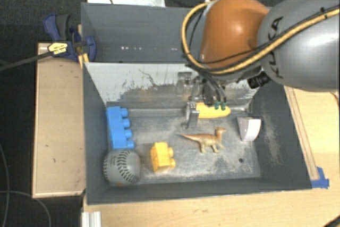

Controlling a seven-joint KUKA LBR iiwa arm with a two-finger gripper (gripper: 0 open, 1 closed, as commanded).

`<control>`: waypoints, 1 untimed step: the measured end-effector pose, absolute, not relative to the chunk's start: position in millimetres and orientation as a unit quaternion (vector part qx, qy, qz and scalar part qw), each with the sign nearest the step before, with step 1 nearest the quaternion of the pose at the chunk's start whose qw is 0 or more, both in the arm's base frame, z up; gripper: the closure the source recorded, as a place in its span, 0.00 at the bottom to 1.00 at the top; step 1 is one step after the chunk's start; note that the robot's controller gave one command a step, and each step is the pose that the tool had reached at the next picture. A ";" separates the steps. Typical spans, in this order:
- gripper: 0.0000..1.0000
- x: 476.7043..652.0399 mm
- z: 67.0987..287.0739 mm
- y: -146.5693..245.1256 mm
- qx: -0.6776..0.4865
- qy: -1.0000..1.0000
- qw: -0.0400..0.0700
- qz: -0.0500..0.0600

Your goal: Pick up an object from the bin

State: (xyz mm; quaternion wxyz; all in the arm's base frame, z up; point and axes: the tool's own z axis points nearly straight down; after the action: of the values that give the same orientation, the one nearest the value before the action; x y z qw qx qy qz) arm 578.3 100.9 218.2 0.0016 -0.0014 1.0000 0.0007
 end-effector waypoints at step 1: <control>0.00 564.5 182.4 63.6 -0.041 0.999 0.003 0.001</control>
Offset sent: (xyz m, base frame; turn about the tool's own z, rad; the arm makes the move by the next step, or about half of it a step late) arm -0.0035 -0.0467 -0.1147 -0.2379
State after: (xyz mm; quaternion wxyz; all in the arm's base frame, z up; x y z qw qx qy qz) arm 564.5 63.6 182.4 0.0029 -0.0413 0.9991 0.0007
